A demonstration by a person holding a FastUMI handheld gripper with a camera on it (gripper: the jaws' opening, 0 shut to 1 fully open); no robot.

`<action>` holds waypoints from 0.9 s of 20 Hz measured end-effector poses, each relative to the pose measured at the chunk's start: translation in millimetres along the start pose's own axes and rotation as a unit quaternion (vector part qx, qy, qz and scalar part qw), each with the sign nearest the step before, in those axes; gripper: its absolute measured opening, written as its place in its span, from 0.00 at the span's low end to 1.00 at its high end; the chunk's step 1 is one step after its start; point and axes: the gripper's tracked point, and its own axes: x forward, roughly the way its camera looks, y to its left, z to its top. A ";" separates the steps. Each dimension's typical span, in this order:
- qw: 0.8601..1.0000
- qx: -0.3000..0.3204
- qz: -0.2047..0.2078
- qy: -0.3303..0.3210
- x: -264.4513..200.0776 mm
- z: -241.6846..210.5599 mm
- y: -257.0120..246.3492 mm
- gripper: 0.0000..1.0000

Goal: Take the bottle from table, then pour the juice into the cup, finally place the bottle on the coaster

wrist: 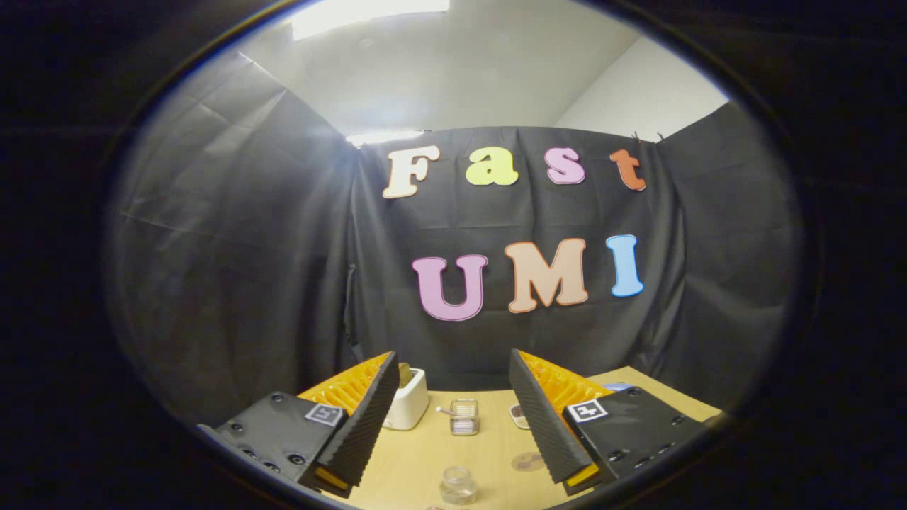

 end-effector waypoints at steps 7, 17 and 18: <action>0.999 0.018 -0.020 0.035 -0.3 -46.6 -11.0 0.98; 0.986 0.010 -0.028 0.164 -7.2 -181.3 -16.4 0.98; 0.984 0.008 -0.028 0.176 -8.5 -194.0 -15.1 0.98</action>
